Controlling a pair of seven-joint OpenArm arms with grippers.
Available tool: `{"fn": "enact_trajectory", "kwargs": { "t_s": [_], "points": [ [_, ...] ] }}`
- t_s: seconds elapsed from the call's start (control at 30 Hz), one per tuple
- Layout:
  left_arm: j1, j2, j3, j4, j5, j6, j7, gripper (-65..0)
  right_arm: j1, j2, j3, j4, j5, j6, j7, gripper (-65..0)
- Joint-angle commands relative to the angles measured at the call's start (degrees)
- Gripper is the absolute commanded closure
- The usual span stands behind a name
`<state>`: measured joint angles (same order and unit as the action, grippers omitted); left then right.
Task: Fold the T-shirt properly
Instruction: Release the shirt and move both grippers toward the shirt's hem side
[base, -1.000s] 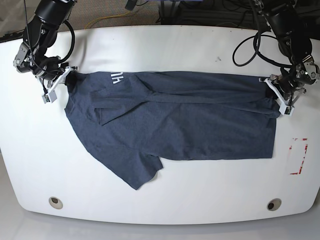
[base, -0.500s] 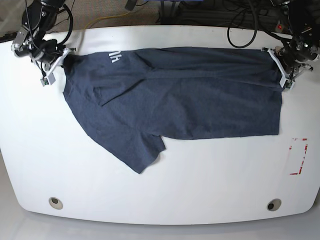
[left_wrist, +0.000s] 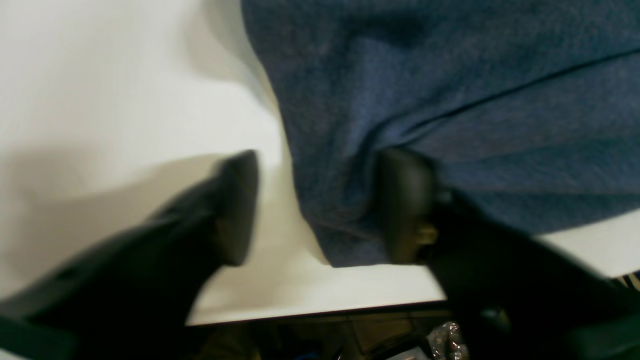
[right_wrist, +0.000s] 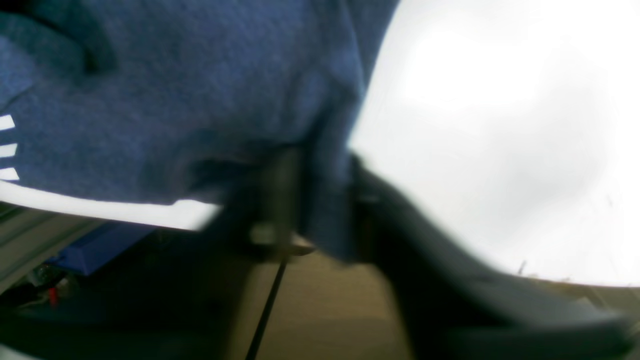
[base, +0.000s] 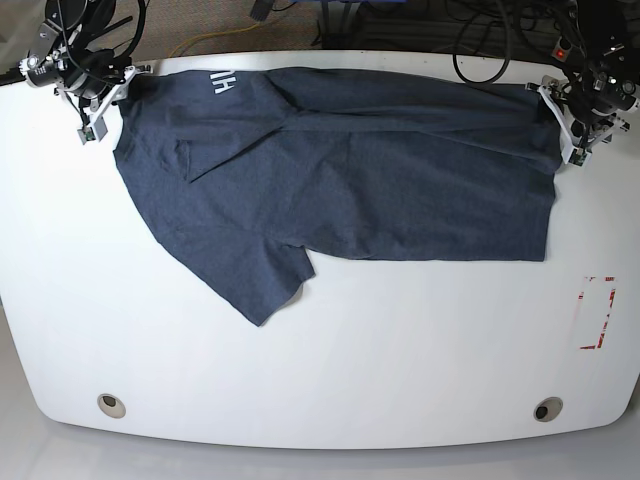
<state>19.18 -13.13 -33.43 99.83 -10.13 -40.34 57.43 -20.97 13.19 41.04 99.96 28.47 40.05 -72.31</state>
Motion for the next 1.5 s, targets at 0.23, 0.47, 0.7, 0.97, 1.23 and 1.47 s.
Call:
{"fn": "enact_trajectory", "kwargs": {
  "t_s": [0.23,0.47,0.7,0.97,1.23,1.47],
  "points": [
    [-3.3,-1.1,-0.5,8.6,-0.2,0.3,4.7,-40.0,0.9,1.1,0.7,9.7,0.8,-0.1,0.6,-48.8],
    [-9.9,-1.1,-0.5,8.7,-0.2,0.3,9.9,-39.7,7.2,1.4,0.1,7.6,0.3,-0.1,0.6,-48.8],
    [-16.8,-0.7,-0.2,8.2,0.2,0.3,9.8,-39.7,17.4,2.1,-0.1,-1.2,0.2,-0.1,0.6,-48.8],
    [-24.4,0.4,0.7,1.6,0.2,0.3,9.3,-39.7,29.6,5.5,-6.4,-16.8,0.1,-0.1,4.6,-48.8],
    [-26.8,0.7,0.7,-7.2,0.2,0.3,-3.1,-39.9,41.1,9.9,-15.8,-37.2,0.1,-0.1,15.2,-48.8],
    [-29.2,0.7,1.6,-13.0,0.2,1.5,-10.8,-40.0,48.0,12.0,-27.5,-52.1,0.1,-0.1,28.4,-48.8]
  ]
}}
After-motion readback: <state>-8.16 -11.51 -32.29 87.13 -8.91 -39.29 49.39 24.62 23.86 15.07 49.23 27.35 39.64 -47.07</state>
